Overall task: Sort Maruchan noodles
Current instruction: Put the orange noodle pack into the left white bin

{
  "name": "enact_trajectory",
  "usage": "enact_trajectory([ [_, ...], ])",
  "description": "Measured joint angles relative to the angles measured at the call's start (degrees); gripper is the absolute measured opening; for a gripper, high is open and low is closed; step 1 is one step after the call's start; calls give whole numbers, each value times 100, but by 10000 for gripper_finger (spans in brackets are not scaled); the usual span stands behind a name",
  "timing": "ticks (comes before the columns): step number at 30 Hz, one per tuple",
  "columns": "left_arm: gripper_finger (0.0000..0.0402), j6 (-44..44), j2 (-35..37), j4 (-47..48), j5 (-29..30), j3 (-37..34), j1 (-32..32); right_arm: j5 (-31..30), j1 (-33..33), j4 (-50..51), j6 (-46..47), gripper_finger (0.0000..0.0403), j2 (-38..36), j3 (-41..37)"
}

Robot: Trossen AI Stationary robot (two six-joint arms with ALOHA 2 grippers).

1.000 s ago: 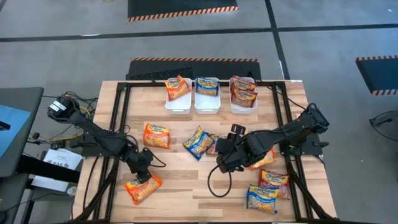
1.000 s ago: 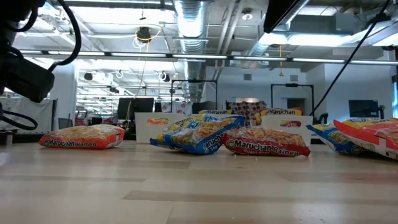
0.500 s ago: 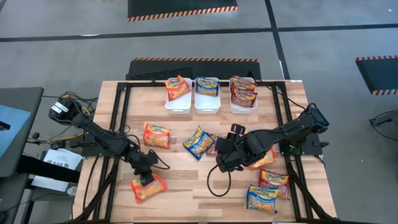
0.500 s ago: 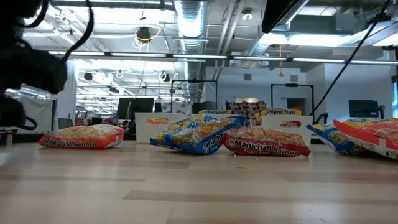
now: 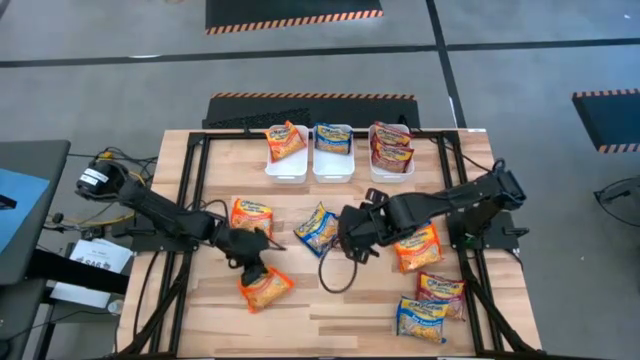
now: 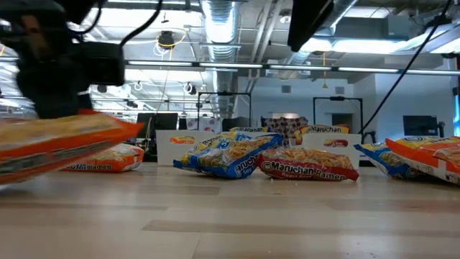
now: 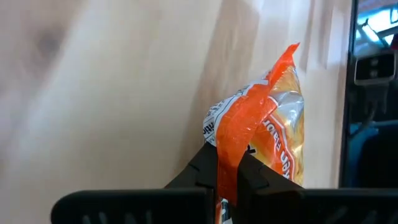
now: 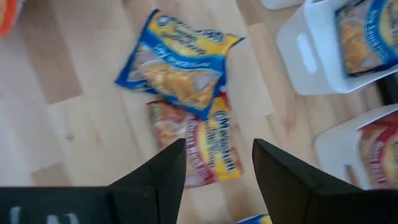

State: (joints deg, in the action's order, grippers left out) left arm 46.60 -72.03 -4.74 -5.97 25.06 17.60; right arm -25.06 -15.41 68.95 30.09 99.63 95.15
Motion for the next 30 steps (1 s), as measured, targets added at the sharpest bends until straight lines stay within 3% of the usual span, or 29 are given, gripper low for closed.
enact_trajectory([
  [7,0,-749,2,-293,-580,81,-641,171,510,-116,-174,207,0,0],
  [17,0,-1953,4,-131,-1185,491,-1423,1868,948,-1404,-1259,207,0,0],
  [30,0,-3246,4,1293,-1333,1625,-2388,1917,1226,-954,-1550,207,0,0],
])
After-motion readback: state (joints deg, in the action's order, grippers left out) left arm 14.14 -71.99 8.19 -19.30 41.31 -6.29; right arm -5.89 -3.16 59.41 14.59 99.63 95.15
